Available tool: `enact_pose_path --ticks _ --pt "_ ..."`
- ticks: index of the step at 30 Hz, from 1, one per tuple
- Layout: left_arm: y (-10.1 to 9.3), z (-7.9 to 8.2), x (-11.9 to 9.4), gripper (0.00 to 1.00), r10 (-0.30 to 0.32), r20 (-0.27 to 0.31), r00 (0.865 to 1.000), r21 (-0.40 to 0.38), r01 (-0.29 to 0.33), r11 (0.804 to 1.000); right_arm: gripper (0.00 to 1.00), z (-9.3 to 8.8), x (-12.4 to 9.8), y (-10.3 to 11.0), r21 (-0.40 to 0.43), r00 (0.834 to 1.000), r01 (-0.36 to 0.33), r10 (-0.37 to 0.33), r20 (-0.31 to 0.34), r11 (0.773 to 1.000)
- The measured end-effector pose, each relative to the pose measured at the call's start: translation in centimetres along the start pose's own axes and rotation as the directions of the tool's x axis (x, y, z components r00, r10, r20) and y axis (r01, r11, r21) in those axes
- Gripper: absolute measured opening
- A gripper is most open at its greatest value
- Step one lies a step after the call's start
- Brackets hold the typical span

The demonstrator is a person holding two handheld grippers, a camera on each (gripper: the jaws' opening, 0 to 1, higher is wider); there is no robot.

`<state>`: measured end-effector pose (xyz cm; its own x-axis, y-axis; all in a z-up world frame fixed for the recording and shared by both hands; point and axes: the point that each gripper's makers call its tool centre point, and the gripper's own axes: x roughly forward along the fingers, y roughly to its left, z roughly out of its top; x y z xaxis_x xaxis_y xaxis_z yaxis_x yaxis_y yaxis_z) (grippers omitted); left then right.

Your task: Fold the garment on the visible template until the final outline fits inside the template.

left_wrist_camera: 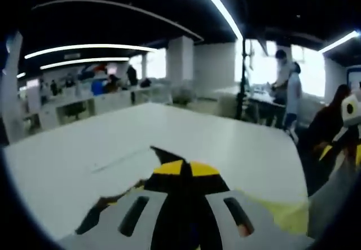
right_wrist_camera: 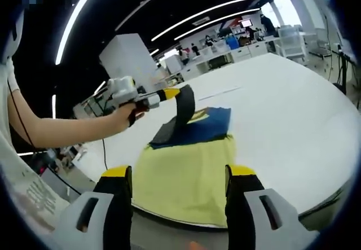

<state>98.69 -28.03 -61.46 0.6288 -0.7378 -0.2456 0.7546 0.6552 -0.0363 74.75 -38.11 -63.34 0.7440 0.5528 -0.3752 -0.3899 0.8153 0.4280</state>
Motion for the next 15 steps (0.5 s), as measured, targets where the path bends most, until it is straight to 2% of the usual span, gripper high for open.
enact_pose_path --ticks 2,5,15 --pt "-0.4 -0.7 0.4 0.00 0.004 -0.009 1.000 -0.034 -0.005 0.999 0.67 -0.1 0.0 -0.1 0.002 1.000 0.001 -0.001 -0.002 1.000" --pt "-0.7 -1.9 1.0 0.00 0.014 -0.029 0.999 -0.034 -0.015 0.999 0.67 -0.2 0.0 -0.2 0.004 1.000 0.001 -0.001 -0.006 1.000" --pt "-1.9 -4.9 2.8 0.00 0.025 -0.076 0.997 -0.114 -0.033 0.993 0.67 -0.5 -0.1 -0.5 0.007 1.000 0.001 -0.001 -0.016 1.000"
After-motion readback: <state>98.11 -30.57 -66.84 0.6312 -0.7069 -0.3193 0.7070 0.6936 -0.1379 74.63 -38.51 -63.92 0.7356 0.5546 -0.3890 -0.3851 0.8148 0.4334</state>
